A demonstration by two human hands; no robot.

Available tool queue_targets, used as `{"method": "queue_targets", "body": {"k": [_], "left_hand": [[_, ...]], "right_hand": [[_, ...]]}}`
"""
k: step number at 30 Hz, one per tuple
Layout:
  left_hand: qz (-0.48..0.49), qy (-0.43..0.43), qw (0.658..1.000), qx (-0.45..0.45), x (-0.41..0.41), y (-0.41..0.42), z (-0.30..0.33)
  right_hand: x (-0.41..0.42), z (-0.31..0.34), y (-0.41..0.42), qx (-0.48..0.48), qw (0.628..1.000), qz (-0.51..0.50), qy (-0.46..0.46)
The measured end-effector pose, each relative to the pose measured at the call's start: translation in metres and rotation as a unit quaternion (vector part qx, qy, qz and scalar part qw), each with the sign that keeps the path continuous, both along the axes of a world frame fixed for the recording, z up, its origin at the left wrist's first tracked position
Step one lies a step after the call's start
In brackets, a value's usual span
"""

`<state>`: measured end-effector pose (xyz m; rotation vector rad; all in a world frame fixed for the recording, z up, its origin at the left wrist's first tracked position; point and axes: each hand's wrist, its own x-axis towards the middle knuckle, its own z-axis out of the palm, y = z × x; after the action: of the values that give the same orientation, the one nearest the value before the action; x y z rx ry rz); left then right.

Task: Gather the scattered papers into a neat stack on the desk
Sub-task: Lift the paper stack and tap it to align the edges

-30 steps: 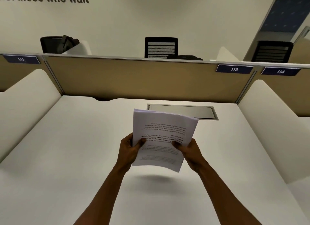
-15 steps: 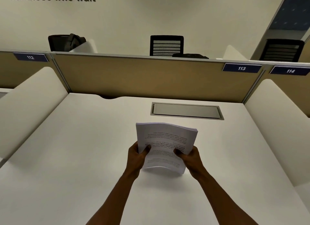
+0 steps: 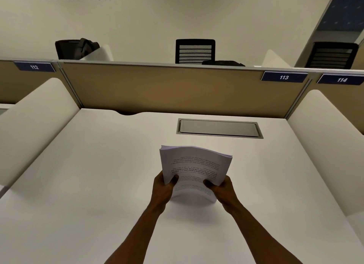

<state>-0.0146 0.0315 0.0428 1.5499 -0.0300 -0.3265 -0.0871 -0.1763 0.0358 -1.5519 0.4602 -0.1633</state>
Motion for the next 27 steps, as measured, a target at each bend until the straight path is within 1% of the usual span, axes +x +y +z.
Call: {"method": "queue_targets", "body": {"k": [5,7,9,11,12,14,16,17,18,21,22,25,27], "left_hand": [[-0.012,-0.014,1.0,0.019,0.005,0.004,0.0],[-0.003,-0.048,0.999,0.023,0.008,0.009,0.007],[0.052,-0.114,0.99,0.068,0.014,0.015,0.023],[0.11,-0.203,0.963,0.137,0.025,0.021,0.044],[0.112,-0.254,0.946,0.171,0.032,0.024,0.057],[0.061,-0.344,0.907,0.236,0.045,0.026,0.086],[-0.021,-0.396,0.87,0.293,0.056,0.023,0.114],[-0.06,-0.401,0.861,0.305,0.062,0.021,0.126],[-0.098,-0.392,0.863,0.303,0.068,0.02,0.136],[-0.195,-0.309,0.891,0.27,0.078,0.018,0.15],[-0.209,-0.295,0.894,0.264,0.079,0.018,0.149],[-0.183,-0.276,0.91,0.251,0.075,0.017,0.139],[-0.165,-0.256,0.922,0.24,0.073,0.021,0.131]], "right_hand": [[0.002,0.001,-0.005,-0.078,0.997,-0.001,0.017],[0.002,0.011,-0.011,-0.113,0.994,0.015,0.004],[0.004,0.022,-0.018,-0.155,0.987,0.035,-0.006],[0.007,0.034,-0.027,-0.213,0.975,0.056,-0.009],[0.009,0.041,-0.03,-0.242,0.968,0.067,-0.011],[0.015,0.055,-0.035,-0.282,0.955,0.094,-0.018],[0.02,0.07,-0.036,-0.313,0.941,0.127,-0.031],[0.024,0.077,-0.035,-0.337,0.93,0.143,-0.037],[0.027,0.083,-0.035,-0.36,0.919,0.156,-0.039],[0.035,0.104,-0.034,-0.374,0.91,0.177,-0.038],[0.036,0.11,-0.034,-0.372,0.909,0.184,-0.042],[0.037,0.123,-0.035,-0.382,0.899,0.21,-0.039],[0.035,0.132,-0.046,-0.361,0.898,0.251,-0.014]]}}
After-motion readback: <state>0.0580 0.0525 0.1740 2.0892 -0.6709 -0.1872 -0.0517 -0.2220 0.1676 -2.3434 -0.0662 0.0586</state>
